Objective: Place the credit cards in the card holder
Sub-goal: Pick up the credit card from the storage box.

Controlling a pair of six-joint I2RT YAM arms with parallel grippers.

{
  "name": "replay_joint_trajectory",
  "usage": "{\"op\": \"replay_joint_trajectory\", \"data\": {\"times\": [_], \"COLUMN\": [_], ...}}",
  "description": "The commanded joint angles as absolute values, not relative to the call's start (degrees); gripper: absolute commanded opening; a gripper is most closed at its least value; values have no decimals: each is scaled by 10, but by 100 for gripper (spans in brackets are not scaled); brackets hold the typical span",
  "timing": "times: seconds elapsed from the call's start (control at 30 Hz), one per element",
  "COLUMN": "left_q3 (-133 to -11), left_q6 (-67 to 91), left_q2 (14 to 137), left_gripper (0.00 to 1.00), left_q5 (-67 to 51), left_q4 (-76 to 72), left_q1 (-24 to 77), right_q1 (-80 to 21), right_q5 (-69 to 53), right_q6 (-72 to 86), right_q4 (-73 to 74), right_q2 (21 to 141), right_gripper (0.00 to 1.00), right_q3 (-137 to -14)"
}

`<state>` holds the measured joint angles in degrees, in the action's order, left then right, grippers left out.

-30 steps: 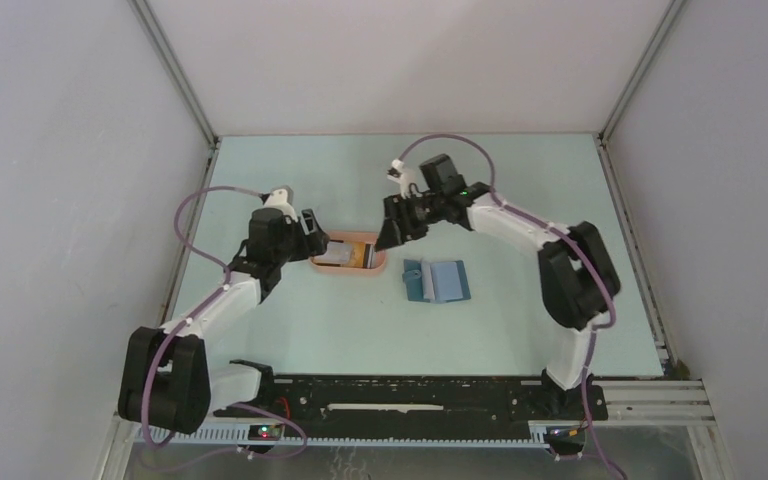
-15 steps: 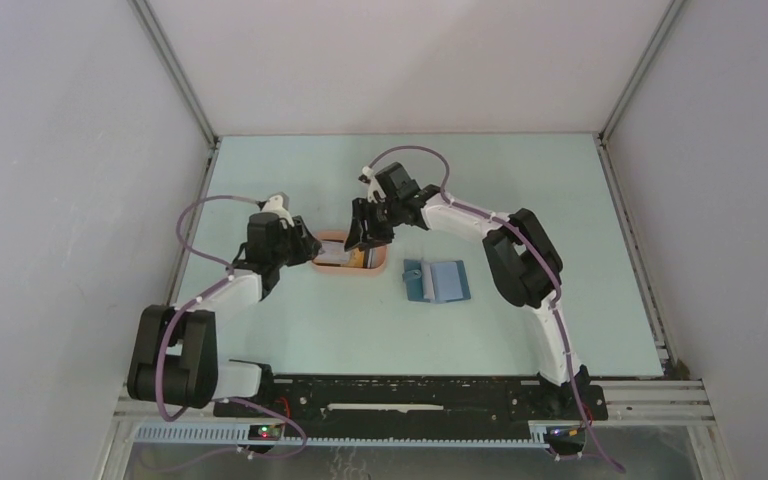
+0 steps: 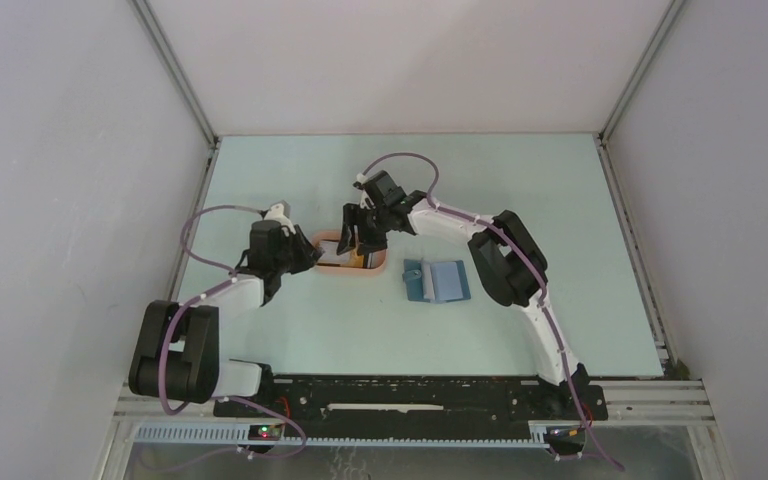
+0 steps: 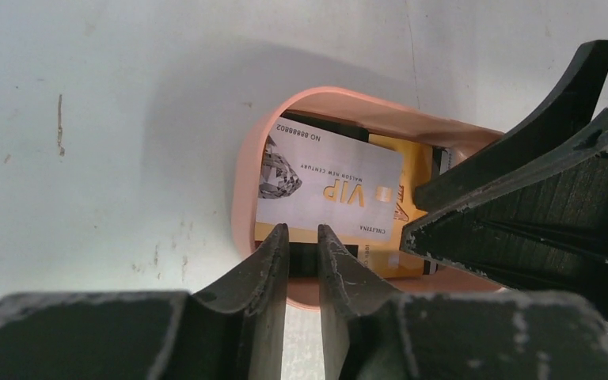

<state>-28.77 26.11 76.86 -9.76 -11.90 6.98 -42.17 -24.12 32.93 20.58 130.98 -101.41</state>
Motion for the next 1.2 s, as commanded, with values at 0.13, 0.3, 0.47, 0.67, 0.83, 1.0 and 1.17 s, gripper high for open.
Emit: {"op": "replay_joint_trajectory", "data": {"times": [0.13,0.3,0.47,0.67,0.83,1.0,1.17], "left_q3": [-268,-263,-271,-306,-326,-328,-320], "left_q6": [263,251,230,224,229,233,240], "left_q2": [754,711,666,726,778,799,796], "left_gripper": [24,33,47,50,42,27,24], "left_q5": [-100,-89,-33,-42,-80,-109,-119], "left_q4": [-134,-131,-93,-64,-63,-65,-68], "left_q1": [68,68,68,68,68,68,69], "right_q1": [-432,-428,-420,-417,-416,-417,-417], "right_q5": [-224,-229,-241,-256,-267,-279,-306], "right_q6": [346,351,355,359,363,368,377], "right_q4": [208,207,202,197,191,188,180], "right_q2": [1338,1342,1345,1347,1349,1356,1361], "right_gripper": [66,63,62,61,62,63,62], "right_q3": [-1055,-1054,-1053,-1051,-1052,-1060,-1070]}}
